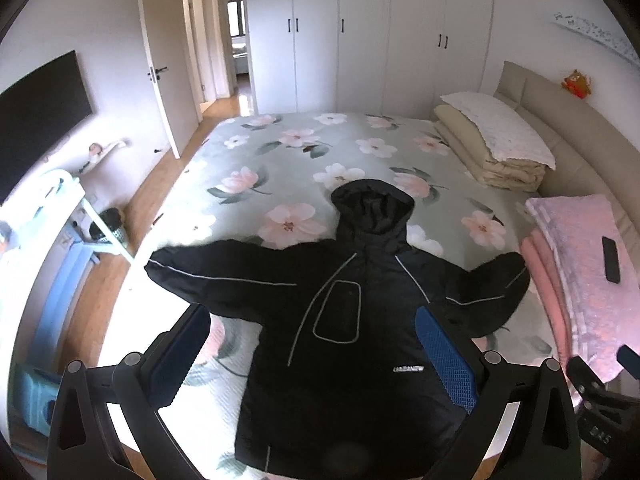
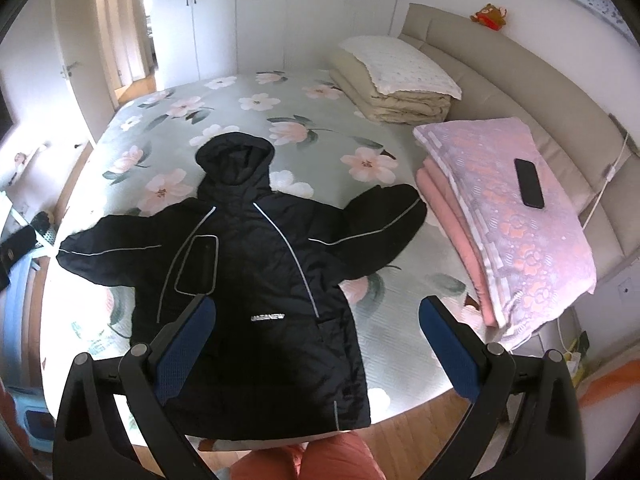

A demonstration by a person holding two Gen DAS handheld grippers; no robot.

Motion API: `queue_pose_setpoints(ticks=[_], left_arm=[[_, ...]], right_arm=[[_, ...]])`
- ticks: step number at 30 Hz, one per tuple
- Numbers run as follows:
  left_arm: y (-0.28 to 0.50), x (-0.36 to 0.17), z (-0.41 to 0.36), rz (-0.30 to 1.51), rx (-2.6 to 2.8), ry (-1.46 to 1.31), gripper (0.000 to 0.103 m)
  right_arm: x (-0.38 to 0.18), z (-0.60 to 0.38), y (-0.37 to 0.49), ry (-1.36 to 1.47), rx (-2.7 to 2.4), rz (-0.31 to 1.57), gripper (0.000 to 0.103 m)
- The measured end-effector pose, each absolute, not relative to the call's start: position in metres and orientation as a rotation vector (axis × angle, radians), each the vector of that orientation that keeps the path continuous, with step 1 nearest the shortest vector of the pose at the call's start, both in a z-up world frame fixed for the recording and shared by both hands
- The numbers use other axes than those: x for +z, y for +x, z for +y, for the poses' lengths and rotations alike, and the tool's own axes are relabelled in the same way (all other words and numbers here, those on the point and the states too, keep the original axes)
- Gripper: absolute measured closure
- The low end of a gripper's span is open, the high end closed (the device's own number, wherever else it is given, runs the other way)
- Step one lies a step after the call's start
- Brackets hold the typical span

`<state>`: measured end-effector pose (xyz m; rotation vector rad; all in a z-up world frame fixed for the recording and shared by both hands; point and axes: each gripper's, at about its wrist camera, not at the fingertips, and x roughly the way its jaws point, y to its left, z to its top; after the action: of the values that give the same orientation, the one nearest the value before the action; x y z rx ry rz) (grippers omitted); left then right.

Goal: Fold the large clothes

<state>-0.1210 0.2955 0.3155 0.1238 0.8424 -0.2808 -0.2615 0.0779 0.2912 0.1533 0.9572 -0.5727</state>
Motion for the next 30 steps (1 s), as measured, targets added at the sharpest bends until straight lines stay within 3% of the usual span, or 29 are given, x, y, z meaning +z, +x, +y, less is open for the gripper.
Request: queue_pose_setpoints(ticks=[17,30], left_arm=[[-0.126,0.316,0.258,0.836,-0.276,0.142,0.001],[-0.132,0.329,0.179,0.83,-0.242,0.178,0.001]], right_arm=[[0.289,0.052,-0.255,0.154,-0.524,0.95,0.001],[0.302,-0.015,-0.248,0.164,-0.503,0.942,0.001]])
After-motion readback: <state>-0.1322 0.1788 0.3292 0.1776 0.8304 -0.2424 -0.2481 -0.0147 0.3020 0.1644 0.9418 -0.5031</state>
